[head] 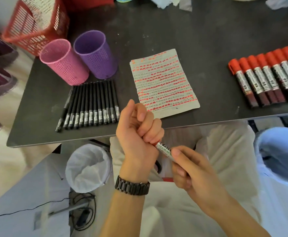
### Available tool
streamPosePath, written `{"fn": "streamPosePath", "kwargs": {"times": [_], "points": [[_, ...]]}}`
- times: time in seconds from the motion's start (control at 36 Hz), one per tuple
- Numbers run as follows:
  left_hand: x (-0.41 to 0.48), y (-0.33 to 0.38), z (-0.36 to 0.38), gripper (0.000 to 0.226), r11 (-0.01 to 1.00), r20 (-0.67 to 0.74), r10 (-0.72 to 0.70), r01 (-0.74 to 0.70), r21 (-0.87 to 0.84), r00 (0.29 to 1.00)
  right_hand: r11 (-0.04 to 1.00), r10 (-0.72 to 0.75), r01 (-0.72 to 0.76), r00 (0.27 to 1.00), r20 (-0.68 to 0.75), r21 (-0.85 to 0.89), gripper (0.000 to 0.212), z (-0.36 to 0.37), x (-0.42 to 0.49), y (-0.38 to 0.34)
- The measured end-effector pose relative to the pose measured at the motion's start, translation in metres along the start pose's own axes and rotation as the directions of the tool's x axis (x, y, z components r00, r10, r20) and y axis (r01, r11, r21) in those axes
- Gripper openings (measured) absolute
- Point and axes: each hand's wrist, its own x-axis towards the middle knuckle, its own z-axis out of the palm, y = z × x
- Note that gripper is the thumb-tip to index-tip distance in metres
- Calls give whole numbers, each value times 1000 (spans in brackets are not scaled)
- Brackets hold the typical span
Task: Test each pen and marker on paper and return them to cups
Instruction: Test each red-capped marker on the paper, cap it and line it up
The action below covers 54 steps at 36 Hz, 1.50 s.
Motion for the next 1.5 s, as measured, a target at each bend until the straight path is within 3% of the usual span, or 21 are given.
{"fn": "streamPosePath", "kwargs": {"times": [0.14, 0.36, 0.53, 0.75, 0.97, 1.08, 1.17, 1.31, 1.42, 1.5], "points": [[3, -11, 2, 45, 995, -36, -72, 69, -70, 997, 999, -34, 34, 989, -147, -1, 26, 6, -10, -5], [4, -17, 18, 49, 973, 76, -159, 169, -158, 984, 991, -122, 104, 959, -256, -81, 33, 8, -28, -20], [4, -18, 27, 51, 981, 64, -158, 164, -101, 985, 988, -141, 118, 953, -269, -99, 31, 8, -32, -27], [8, -25, 31, 52, 981, -37, -193, 194, 1, 980, 997, -67, 79, 937, -343, 20, 37, 9, -26, -18], [14, -15, 45, 49, 982, 104, -189, 186, 38, 977, 990, -55, 96, 941, -334, 108, 42, 16, -27, -33], [22, -12, 51, 52, 971, 127, -188, 164, 173, 974, 972, 1, 68, 955, -296, 224, 40, 16, -23, -36], [26, -16, 54, 48, 940, 83, -106, 72, 334, 991, 989, -50, 91, 950, -308, 120, 41, 5, -17, -38], [27, -26, 51, 20, 786, 89, 117, -147, 600, 989, 977, -211, 190, 911, -355, -94, 31, -22, -16, -51], [28, -38, 54, 1, 593, 170, 77, -182, 785, 983, 942, -327, 270, 868, -374, -199, 20, -37, -13, -63], [31, -40, 64, 10, 584, 190, 42, -178, 792, 981, 923, -355, 253, 853, -383, -290, 18, -45, -12, -69]]}}
